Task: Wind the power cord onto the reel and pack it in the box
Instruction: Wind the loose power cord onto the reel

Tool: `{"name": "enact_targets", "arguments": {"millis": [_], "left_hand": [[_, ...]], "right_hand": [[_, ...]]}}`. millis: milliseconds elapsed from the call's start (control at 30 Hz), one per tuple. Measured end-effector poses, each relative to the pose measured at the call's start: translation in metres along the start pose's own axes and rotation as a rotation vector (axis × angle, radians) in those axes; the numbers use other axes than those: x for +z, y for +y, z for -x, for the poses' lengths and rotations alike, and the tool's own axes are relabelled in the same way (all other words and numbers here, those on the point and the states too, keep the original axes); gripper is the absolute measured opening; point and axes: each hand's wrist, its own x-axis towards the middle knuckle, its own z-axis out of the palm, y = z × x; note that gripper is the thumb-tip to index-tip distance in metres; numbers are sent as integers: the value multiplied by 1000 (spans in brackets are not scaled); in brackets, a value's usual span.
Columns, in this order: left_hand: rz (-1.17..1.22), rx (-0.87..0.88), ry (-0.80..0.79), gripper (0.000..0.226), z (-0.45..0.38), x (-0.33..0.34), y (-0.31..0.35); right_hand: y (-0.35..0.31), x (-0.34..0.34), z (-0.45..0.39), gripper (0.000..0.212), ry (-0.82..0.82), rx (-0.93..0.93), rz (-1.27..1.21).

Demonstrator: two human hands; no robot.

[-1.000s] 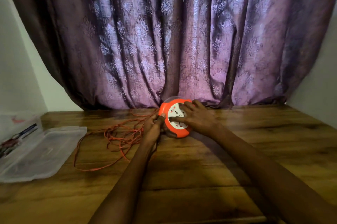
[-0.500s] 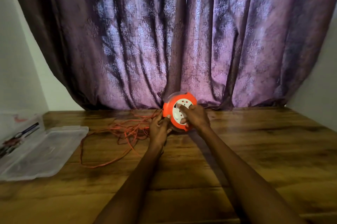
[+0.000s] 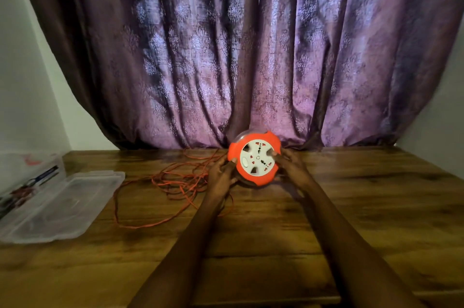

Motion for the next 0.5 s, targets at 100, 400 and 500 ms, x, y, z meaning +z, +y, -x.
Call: {"name": "enact_targets", "arguments": {"millis": [100, 400, 500], "left_hand": [[-124, -69, -32, 16, 2, 2, -1], [-1033, 518, 243, 21, 1, -15, 31], [-1248, 517, 219, 29, 0, -21, 21]], "right_hand": [[10, 7, -4, 22, 124, -59, -201], [11, -2, -8, 29, 465, -177, -155], [7, -1, -5, 25, 432, -199, -171]]}}
